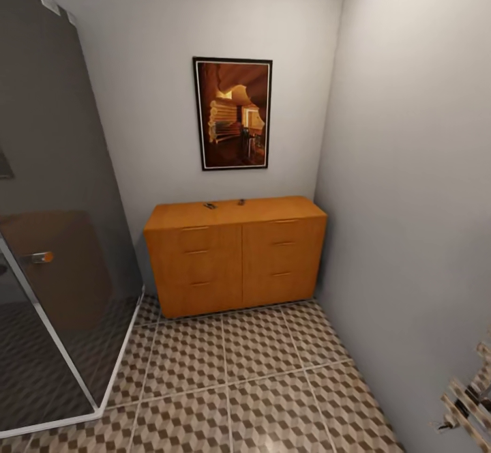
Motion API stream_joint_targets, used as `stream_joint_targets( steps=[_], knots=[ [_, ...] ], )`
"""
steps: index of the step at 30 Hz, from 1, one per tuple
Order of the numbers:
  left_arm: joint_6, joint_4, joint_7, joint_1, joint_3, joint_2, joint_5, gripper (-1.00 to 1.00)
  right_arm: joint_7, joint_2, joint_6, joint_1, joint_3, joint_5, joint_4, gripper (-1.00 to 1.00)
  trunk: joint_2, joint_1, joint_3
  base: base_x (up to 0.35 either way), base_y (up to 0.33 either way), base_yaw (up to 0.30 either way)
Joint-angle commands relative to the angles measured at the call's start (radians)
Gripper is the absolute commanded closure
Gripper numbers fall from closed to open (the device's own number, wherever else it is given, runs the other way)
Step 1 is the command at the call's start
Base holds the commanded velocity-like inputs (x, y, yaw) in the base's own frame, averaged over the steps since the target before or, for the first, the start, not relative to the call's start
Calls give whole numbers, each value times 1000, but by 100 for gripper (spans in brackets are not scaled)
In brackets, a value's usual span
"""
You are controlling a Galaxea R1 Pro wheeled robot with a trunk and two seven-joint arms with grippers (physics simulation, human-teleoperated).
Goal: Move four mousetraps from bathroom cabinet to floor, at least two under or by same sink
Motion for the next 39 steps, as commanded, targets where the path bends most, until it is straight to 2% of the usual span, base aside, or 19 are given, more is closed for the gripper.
stream_joint_targets(
  steps=[1, 39],
  knots=[
    [-1, 0, 1, -1, -6, 0, 8, -100, -5, 0, -4, -1, -8, 10, 3, -100, -1, 1, -1, 323, 0, 0],
    [-1, 0, 1, -1, -6, 0, 9, -100, -5, 0, -5, -1, -7, 11, 3, -100, -1, 1, -1, 323, 0, 0]
  ],
)
